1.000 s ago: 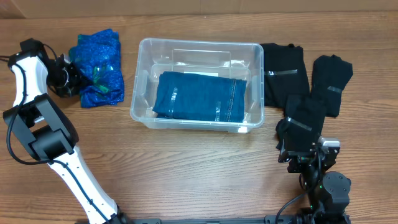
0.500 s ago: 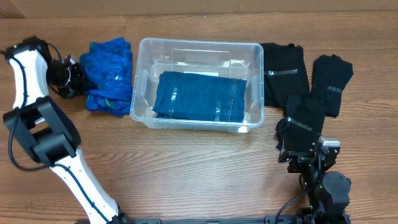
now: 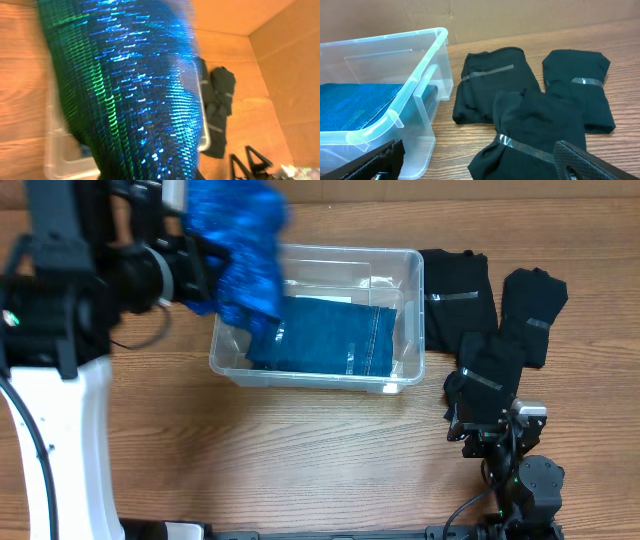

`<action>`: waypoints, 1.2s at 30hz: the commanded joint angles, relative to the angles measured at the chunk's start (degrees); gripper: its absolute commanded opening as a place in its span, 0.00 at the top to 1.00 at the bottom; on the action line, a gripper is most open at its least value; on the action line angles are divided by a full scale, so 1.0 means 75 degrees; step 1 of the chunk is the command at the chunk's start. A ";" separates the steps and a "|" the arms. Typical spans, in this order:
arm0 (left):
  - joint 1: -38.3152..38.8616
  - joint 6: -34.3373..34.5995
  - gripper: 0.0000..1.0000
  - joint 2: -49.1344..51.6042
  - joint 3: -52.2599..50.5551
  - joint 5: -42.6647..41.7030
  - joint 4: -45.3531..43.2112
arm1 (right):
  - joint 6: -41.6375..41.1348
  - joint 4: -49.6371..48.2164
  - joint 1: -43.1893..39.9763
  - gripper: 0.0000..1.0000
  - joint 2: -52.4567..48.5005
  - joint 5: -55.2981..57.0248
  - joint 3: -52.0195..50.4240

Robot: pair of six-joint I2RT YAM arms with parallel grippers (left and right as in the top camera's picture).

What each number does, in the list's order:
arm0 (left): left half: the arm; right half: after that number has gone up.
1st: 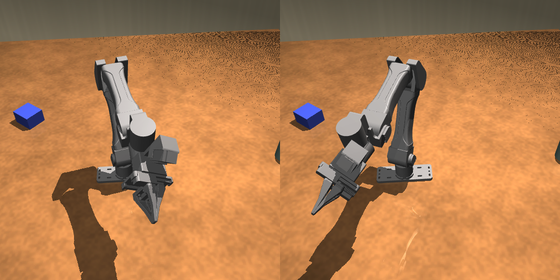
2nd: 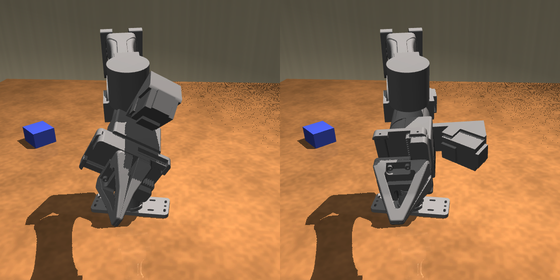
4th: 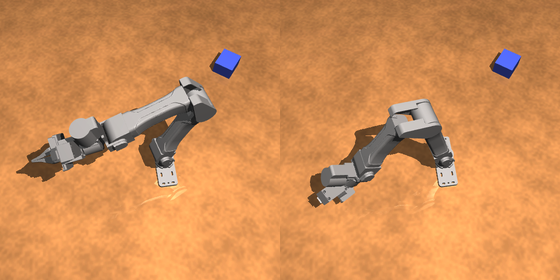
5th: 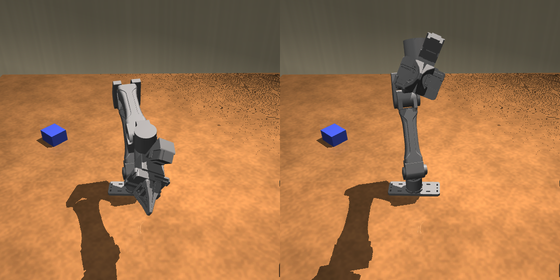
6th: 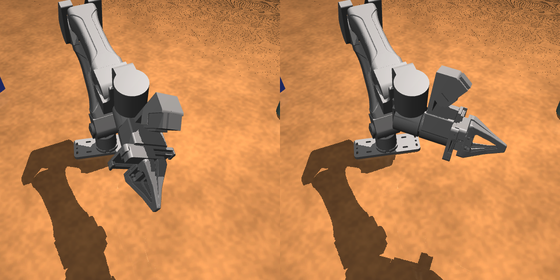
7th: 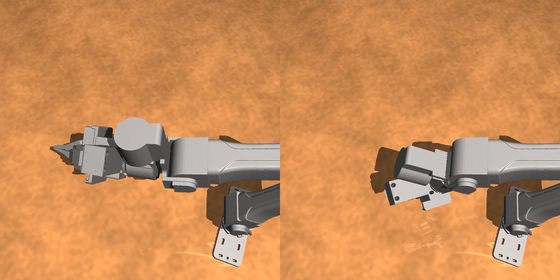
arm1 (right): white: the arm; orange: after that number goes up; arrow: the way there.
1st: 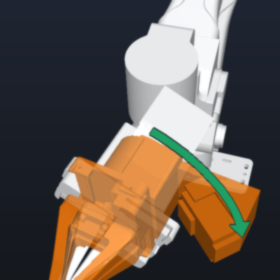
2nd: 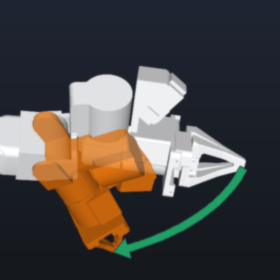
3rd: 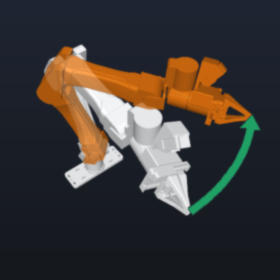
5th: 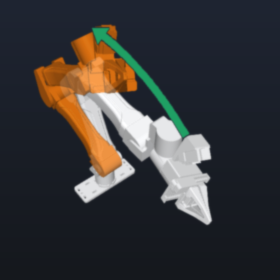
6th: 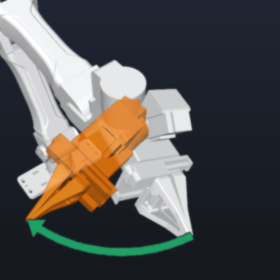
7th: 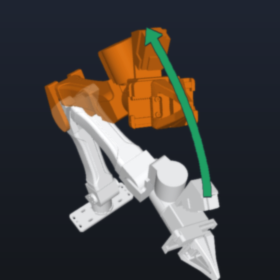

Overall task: Pack container
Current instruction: 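Carry the sparkly blue fabric over and lower it into the bin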

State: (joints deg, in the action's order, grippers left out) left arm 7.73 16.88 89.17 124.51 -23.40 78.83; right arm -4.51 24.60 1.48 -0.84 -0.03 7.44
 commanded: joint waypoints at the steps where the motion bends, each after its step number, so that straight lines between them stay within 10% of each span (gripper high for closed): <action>1: 0.1530 0.1626 0.96 0.0580 -0.0259 0.2267 -0.0565 | -0.0052 -0.0015 -0.0035 0.00 0.0087 -0.0038 -0.0038; 10: 0.2460 0.3445 0.96 0.2238 -0.0411 0.3529 -0.0734 | -0.0052 -0.0015 -0.0035 0.00 0.0087 -0.0035 -0.0038; 27: 0.2407 0.2492 0.96 0.3608 -0.0408 0.4124 0.0108 | -0.0052 -0.0015 -0.0035 0.00 0.0090 -0.0038 -0.0038; 29: 0.2404 0.2608 0.84 0.3611 -0.0411 0.4436 0.0624 | -0.0052 -0.0015 -0.0035 0.00 0.0090 -0.0038 -0.0038; 31: 0.2387 0.2626 0.44 0.3611 -0.0411 0.4814 0.1128 | -0.0052 -0.0015 -0.0035 0.00 0.0087 -0.0038 -0.0038; 36: 0.2218 0.2806 0.14 0.3605 -0.0420 0.5689 0.2401 | -0.0052 -0.0015 -0.0035 0.00 0.0087 -0.0038 -0.0038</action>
State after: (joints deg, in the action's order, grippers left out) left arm 25.74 37.21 117.14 121.03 12.84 93.58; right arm -4.54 24.60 1.50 -0.84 -0.03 7.44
